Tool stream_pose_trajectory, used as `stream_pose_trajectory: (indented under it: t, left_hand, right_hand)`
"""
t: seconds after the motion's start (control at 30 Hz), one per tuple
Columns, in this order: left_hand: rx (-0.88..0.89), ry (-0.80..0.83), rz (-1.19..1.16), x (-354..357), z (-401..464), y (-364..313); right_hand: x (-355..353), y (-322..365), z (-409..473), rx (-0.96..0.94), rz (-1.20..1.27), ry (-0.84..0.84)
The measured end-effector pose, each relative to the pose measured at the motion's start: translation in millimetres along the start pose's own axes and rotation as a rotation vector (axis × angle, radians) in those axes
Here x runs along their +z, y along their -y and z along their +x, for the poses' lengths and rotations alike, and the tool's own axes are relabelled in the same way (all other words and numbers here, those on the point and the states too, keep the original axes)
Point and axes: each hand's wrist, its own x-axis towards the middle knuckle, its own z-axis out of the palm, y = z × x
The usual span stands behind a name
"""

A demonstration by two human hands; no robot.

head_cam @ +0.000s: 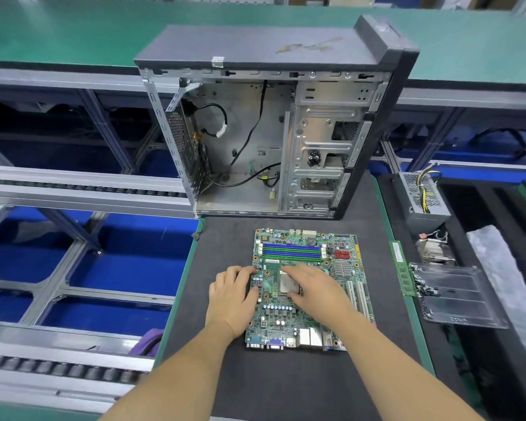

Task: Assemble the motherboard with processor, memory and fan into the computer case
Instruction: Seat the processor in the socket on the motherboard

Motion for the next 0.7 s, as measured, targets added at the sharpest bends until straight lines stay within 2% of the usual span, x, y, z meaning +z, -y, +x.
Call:
stream_pose_trajectory:
  t: [0.7]
  left_hand:
    - [0.004, -0.004, 0.019, 0.3, -0.4, 0.3]
  right_hand:
    - [-7.8, 3.3, 1.3, -0.012, -0.045, 0.060]
